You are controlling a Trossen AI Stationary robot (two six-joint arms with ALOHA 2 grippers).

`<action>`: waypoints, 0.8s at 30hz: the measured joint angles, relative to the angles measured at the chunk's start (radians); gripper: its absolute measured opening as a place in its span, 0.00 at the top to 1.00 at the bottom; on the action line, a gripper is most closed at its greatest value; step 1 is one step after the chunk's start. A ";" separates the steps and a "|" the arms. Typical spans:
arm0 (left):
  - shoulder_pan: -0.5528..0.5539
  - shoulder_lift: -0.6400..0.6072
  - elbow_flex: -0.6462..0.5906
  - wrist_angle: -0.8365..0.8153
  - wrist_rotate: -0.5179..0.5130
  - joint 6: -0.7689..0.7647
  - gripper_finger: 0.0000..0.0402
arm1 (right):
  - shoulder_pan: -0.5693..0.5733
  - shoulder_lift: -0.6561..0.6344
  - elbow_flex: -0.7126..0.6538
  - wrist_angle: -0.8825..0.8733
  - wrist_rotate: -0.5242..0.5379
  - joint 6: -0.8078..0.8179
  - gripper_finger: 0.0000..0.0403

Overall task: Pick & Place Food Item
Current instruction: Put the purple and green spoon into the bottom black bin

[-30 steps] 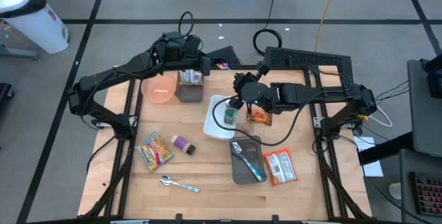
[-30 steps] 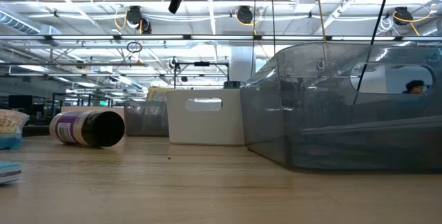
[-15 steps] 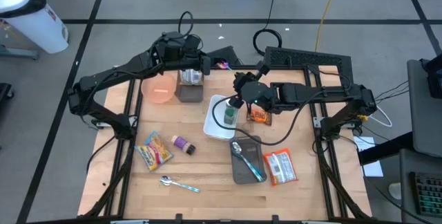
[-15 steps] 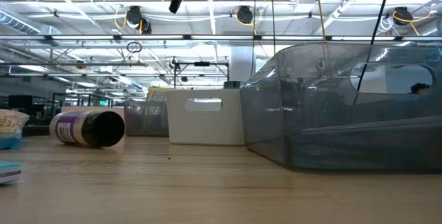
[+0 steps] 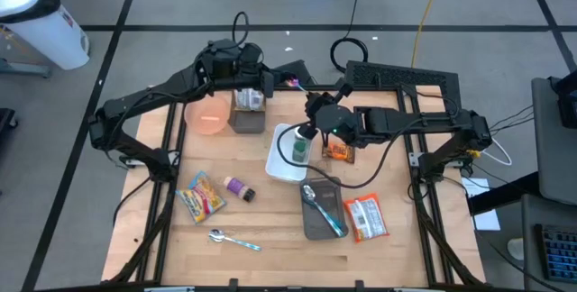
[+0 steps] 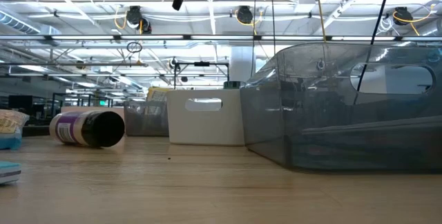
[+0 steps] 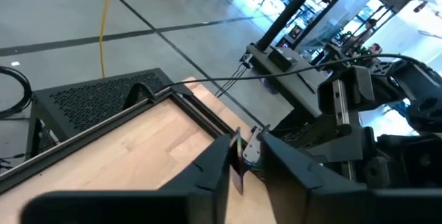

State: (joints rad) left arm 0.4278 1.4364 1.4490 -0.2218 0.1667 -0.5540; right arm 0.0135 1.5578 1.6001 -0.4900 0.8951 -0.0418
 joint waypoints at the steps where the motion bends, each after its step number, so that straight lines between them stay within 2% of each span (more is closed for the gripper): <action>1: 0.000 0.000 0.000 0.000 0.002 0.002 0.76 | 0.000 0.000 0.000 0.000 -0.001 0.000 0.99; 7: 0.000 0.000 0.000 0.027 0.026 0.006 0.58 | -0.002 0.000 0.000 0.005 -0.003 -0.001 0.99; 12: 0.008 -0.003 0.000 0.082 0.024 0.008 0.48 | -0.002 0.000 0.000 0.005 -0.002 -0.001 0.99; 15: 0.027 -0.012 0.000 0.100 0.031 0.021 0.45 | -0.001 0.000 0.000 0.002 -0.004 -0.001 0.99; 19: 0.061 -0.031 0.000 0.120 0.110 0.054 0.44 | 0.008 -0.024 0.000 -0.011 -0.004 0.020 0.99; 24: 0.112 -0.071 0.000 0.109 0.180 0.063 0.46 | 0.047 -0.076 0.000 -0.077 -0.006 0.130 0.99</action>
State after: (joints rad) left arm 0.5396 1.3656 1.4490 -0.1124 0.3470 -0.4914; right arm 0.0609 1.4813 1.6004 -0.5674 0.8890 0.0885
